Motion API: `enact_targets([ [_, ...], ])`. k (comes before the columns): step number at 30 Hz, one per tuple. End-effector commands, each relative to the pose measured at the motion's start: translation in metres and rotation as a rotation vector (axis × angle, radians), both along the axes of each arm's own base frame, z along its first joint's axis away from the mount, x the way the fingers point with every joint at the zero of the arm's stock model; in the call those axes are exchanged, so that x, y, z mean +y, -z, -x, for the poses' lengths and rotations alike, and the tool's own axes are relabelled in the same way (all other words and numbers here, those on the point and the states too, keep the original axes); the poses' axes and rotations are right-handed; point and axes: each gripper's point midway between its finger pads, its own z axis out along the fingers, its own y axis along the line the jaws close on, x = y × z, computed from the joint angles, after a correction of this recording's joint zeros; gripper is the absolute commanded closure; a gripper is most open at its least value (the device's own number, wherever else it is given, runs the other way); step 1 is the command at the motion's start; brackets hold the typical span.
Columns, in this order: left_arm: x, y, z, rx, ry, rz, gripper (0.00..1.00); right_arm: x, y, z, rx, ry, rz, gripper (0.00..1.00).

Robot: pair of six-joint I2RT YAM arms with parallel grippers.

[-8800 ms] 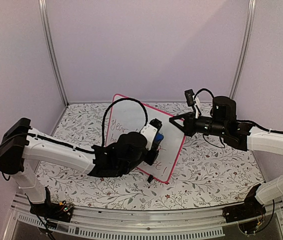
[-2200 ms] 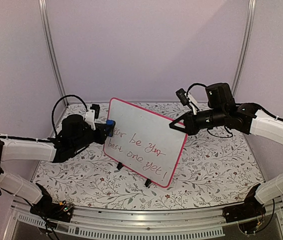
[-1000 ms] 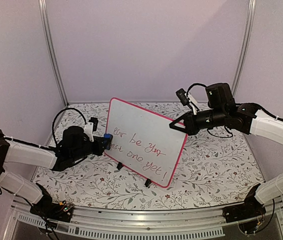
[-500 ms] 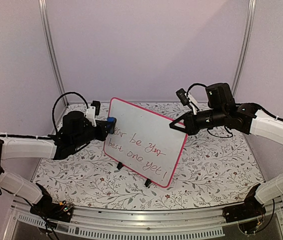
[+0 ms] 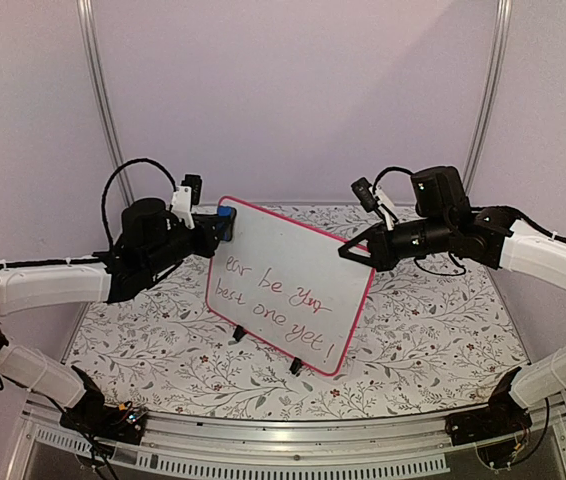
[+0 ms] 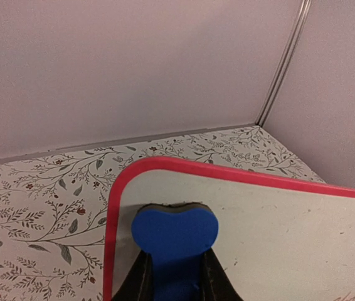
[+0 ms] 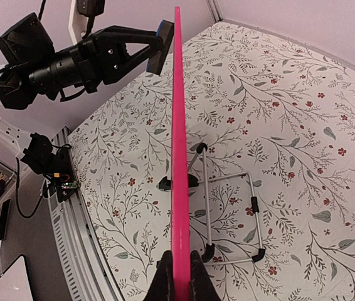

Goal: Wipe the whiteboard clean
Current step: Erase the center of the whiteboard.

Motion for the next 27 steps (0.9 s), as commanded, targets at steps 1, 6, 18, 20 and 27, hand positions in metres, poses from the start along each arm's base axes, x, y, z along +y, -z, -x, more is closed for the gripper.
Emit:
enact_targets([
  [1,0.005,0.015,0.0,0.025,-0.005,-0.023,0.84,0.004,0.01,0.017,0.01,-0.083,0.016,1.0],
  [6,0.012,0.043,0.01,0.072,-0.009,-0.025,0.85,0.004,0.009,0.017,0.008,-0.083,0.013,1.0],
  [18,0.025,0.101,0.033,0.184,-0.016,-0.034,0.85,0.004,0.01,0.016,0.009,-0.08,0.016,1.0],
  [20,0.026,0.108,0.036,0.197,-0.015,-0.031,0.85,0.004,0.01,0.016,0.009,-0.081,0.016,1.0],
  [27,0.028,0.123,0.045,0.229,-0.012,-0.038,0.85,0.003,0.011,0.016,0.01,-0.077,0.019,1.0],
])
